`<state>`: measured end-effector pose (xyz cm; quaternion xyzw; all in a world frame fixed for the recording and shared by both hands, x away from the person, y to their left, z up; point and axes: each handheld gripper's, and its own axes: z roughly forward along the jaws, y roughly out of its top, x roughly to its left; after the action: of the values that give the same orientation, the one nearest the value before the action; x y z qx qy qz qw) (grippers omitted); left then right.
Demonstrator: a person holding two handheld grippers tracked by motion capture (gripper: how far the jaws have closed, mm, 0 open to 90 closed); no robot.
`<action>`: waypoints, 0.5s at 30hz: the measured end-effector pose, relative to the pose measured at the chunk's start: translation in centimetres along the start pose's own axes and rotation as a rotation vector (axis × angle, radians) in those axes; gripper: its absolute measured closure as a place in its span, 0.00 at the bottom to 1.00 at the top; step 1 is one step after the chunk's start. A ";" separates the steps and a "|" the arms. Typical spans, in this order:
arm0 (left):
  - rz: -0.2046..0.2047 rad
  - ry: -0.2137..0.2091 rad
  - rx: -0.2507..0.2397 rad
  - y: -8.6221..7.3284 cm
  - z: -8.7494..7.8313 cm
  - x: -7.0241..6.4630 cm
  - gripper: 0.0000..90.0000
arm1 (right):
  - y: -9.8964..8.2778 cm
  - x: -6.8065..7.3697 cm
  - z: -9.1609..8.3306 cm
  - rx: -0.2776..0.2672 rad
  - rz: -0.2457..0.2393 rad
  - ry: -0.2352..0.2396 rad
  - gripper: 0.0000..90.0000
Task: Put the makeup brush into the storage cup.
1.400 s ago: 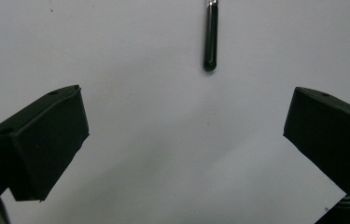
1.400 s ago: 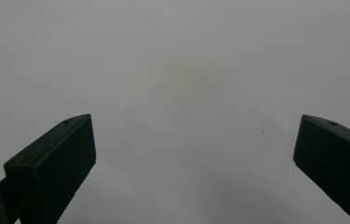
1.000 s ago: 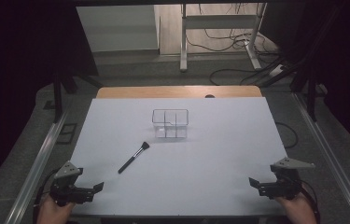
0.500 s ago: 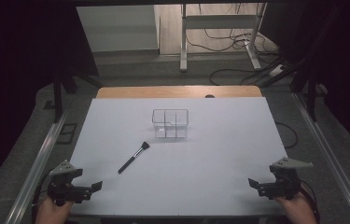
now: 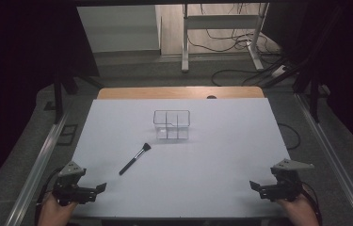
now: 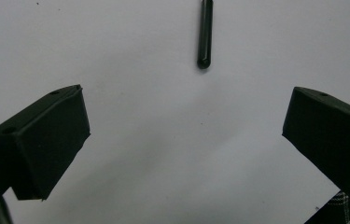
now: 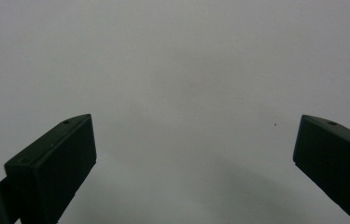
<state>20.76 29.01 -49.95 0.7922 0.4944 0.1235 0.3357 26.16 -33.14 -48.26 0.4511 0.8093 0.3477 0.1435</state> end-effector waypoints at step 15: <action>0.023 -0.012 0.021 1.3 0.5 0.1 0.01 | 0.0 0.1 0.2 0.012 -0.004 -0.004 0.00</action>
<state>21.99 28.56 -49.49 0.8021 0.4846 0.1175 0.3286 26.24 -33.01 -48.34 0.4512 0.8119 0.3416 0.1433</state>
